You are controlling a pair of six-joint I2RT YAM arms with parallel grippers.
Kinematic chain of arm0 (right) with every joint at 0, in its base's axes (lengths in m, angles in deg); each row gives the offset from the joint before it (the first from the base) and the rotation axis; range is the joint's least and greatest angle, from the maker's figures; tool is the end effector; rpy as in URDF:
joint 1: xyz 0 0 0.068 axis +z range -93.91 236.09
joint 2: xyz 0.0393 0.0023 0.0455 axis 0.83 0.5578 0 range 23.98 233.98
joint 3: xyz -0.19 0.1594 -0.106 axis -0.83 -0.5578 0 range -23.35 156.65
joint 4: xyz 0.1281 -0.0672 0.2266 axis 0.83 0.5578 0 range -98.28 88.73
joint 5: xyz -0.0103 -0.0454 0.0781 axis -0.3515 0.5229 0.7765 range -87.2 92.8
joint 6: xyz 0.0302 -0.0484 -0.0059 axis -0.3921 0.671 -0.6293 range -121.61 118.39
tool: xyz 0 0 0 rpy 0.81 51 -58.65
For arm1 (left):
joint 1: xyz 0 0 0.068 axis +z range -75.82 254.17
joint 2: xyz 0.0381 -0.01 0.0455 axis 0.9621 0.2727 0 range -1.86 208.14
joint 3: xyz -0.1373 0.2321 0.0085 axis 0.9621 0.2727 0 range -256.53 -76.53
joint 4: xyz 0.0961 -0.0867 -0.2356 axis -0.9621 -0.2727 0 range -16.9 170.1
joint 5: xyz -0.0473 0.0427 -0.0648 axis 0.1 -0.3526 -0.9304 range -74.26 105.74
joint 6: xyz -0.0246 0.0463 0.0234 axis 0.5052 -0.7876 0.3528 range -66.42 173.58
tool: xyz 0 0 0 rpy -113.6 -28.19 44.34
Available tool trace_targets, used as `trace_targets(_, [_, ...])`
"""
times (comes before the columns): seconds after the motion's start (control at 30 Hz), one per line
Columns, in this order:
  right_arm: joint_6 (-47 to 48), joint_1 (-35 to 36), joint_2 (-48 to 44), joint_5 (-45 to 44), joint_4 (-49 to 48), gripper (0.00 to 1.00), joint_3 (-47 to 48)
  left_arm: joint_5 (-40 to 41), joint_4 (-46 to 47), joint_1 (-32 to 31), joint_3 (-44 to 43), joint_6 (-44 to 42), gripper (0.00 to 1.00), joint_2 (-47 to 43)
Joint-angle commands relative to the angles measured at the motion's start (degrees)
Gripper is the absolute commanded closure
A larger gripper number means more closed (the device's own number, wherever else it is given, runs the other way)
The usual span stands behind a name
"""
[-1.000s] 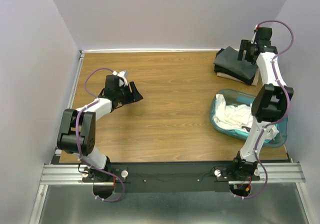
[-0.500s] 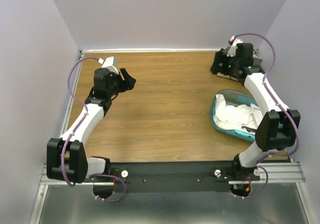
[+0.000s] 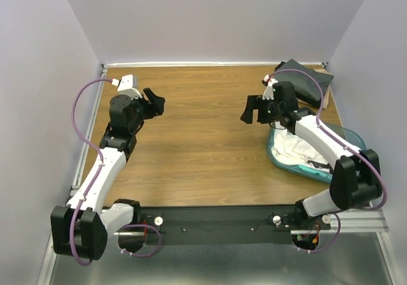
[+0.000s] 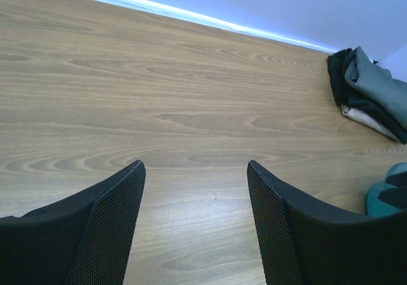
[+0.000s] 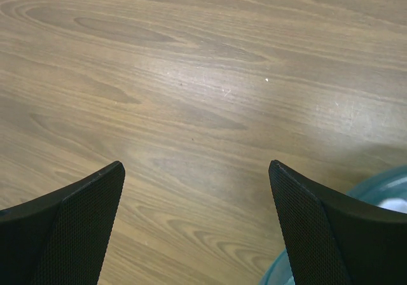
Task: Fold and stack the t-shirts
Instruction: Reset both grippers
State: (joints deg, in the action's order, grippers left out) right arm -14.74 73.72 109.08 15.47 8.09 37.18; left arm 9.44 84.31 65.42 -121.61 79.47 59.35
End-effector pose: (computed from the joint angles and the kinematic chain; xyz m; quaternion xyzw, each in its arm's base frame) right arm 0.3199 0.1111 0.2484 -0.0812 0.9017 0.2063 0.3713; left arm 0.2621 -0.0448 0.3058 -0.0814 0.7721 -0.2280 0.5876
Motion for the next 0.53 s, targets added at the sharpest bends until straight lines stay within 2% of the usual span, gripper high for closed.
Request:
trace_targets(0.0, [-1.7,0.2,-6.1,-1.9,-2.0,0.0,-2.3,3.3,2.6,-0.4,1.8,-1.0,0.26,-3.6])
trace_targets(0.43, [-5.2,0.1,-15.4,-9.8,0.4,0.0,-8.2,5.0,4.1,-0.4,5.1,-0.3,0.23,-9.8])
trace_targets(0.5, [-6.1,0.2,-16.5,-11.7,1.6,0.0,-8.8,5.3,3.8,-0.4,5.5,0.4,0.2,-10.5])
